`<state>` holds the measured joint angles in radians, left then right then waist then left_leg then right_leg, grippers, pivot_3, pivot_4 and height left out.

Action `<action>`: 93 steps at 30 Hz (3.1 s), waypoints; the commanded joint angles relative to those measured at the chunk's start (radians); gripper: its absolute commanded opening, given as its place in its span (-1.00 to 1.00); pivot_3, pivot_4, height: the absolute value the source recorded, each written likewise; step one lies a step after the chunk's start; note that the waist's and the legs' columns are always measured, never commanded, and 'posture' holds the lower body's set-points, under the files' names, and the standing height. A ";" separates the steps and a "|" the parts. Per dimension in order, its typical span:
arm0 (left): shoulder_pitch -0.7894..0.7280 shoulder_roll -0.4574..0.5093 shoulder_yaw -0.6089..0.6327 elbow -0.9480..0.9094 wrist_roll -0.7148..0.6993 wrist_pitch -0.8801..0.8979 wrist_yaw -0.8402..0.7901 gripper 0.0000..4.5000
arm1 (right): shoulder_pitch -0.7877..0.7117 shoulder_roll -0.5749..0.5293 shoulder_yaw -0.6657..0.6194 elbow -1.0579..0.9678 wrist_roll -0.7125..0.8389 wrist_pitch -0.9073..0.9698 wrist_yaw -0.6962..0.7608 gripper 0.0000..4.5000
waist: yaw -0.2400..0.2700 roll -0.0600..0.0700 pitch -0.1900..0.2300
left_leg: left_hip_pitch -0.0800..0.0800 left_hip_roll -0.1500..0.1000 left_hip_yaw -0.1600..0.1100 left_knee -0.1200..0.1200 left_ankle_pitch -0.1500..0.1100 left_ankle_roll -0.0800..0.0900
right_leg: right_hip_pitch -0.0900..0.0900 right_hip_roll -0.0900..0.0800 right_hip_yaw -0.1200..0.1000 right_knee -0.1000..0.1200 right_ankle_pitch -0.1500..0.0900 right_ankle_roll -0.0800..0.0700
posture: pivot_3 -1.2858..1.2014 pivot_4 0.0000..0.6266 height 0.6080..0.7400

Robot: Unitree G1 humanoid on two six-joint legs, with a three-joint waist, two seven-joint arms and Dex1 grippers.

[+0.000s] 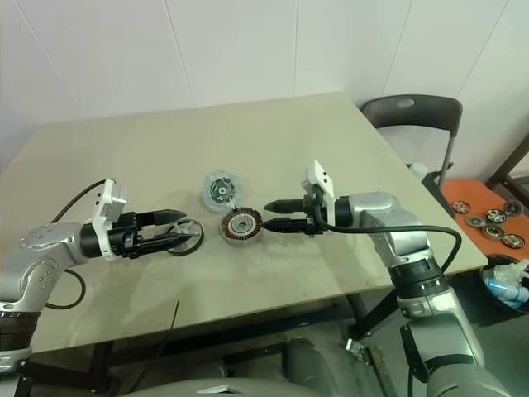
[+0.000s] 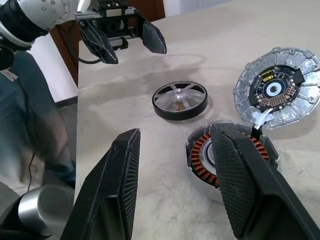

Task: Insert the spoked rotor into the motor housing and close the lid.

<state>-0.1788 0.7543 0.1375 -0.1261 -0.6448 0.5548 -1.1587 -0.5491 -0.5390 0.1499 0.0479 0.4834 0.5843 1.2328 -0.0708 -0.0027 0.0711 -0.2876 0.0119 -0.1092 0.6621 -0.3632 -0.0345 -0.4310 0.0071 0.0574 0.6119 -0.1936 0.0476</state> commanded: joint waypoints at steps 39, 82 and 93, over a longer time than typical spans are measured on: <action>-0.073 0.013 0.006 0.028 0.015 -0.018 -0.051 0.53 | 0.020 -0.007 -0.002 -0.029 -0.022 -0.037 -0.011 0.00 | 0.000 0.000 0.000 | 0.000 0.000 0.000 0.000 0.000 0.000 | 0.000 0.000 0.000 0.000 0.000 0.000 | 0.03 -1.00 1.00; -0.070 0.014 0.003 0.040 0.028 -0.030 -0.045 0.53 | 0.001 0.011 -0.020 0.020 -0.028 -0.052 -0.020 0.00 | 0.000 0.000 0.000 | 0.000 0.000 0.000 0.000 0.000 0.000 | 0.000 0.000 0.000 0.000 0.000 0.000 | 0.03 -1.00 1.00; -0.066 0.019 0.005 0.029 0.024 -0.025 -0.043 0.53 | 0.005 0.016 -0.012 0.028 -0.039 -0.060 -0.022 0.00 | 0.000 0.000 0.000 | 0.000 0.000 0.000 0.000 0.000 0.000 | 0.000 0.000 0.000 0.000 0.000 0.000 | 0.03 -1.00 1.00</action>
<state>-0.2339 0.7598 0.1290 -0.0805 -0.6194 0.5383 -1.1968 -0.5190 -0.5278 0.1512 0.1057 0.4347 0.5322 1.2107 -0.0711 -0.0027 0.0710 -0.2875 0.0119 -0.1091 0.6622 -0.3632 -0.0345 -0.4309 0.0071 0.0574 0.6120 -0.1936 0.0476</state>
